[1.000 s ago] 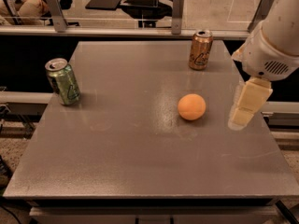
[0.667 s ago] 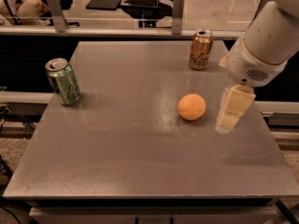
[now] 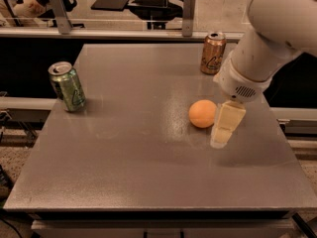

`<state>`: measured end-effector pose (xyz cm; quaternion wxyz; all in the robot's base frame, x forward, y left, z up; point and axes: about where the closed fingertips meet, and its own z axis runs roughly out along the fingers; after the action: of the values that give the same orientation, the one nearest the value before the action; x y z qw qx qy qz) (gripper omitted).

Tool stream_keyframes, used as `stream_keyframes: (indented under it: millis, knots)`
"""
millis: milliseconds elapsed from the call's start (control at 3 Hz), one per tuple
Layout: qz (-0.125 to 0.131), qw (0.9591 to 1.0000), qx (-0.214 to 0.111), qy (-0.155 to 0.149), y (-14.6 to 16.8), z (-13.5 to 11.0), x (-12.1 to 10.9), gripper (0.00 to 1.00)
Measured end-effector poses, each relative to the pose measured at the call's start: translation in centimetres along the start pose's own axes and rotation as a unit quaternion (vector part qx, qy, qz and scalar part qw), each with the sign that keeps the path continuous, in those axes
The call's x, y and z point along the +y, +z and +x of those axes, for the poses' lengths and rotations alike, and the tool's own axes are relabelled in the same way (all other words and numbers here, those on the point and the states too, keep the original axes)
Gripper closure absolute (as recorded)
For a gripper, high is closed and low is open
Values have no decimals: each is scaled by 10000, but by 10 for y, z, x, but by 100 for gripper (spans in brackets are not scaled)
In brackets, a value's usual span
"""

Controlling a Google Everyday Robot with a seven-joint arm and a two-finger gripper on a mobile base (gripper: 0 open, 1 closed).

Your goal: Move orange near orange can

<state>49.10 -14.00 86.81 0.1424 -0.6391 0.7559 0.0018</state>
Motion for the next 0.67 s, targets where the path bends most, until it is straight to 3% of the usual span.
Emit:
stream_keyframes:
  millis: [333,667]
  knots:
    - [-118,9999,-20,39,16,-4,-1,0]
    - [-215,9997,-83,92,25,-7,-3,19]
